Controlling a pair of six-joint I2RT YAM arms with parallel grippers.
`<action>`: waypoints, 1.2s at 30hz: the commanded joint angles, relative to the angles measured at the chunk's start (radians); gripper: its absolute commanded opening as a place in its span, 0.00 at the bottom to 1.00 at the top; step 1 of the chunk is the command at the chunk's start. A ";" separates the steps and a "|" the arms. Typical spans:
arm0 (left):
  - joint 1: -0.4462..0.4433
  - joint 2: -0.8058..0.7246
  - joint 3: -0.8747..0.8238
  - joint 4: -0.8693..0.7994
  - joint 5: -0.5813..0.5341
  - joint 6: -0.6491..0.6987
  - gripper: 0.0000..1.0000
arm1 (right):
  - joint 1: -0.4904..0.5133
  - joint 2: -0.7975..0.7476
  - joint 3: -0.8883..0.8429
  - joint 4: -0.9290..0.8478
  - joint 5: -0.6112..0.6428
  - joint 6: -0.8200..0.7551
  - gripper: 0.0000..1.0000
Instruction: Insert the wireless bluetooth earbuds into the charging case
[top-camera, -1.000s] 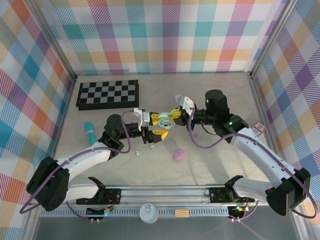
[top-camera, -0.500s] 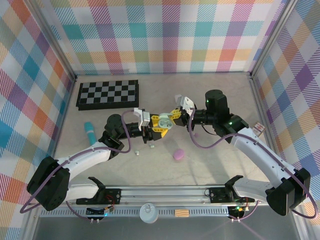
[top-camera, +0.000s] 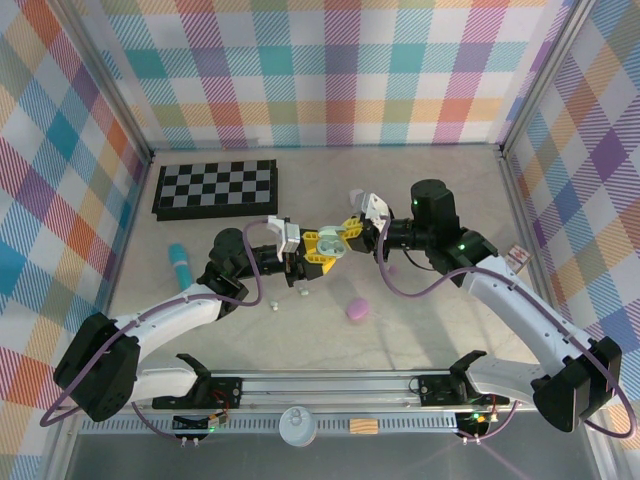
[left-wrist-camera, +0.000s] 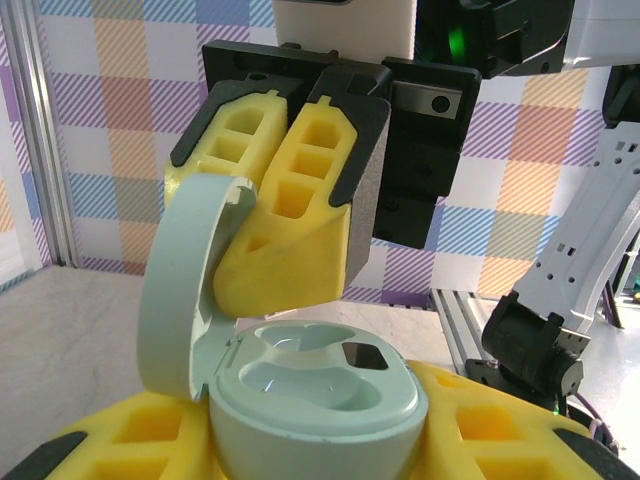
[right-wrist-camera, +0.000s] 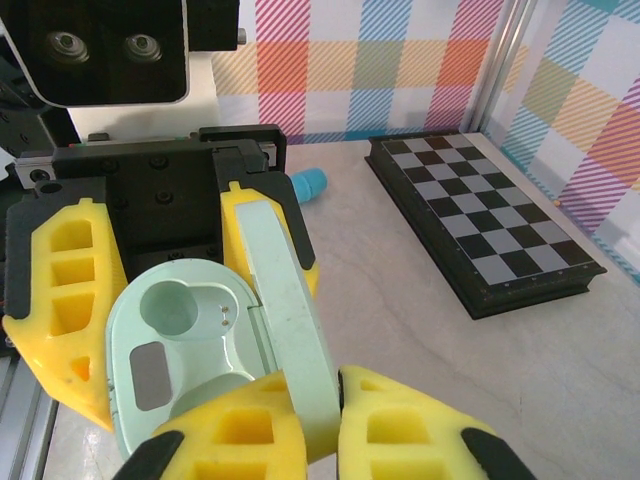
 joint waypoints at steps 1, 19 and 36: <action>-0.002 -0.003 0.008 0.053 0.027 0.006 0.34 | 0.006 -0.025 0.029 -0.002 0.023 0.017 0.24; 0.005 -0.002 -0.029 0.115 -0.018 0.004 0.33 | -0.077 -0.228 -0.090 0.184 0.035 0.228 0.87; 0.028 -0.006 -0.049 0.208 -0.022 -0.049 0.33 | -0.348 -0.048 -0.157 -0.152 0.343 0.697 0.85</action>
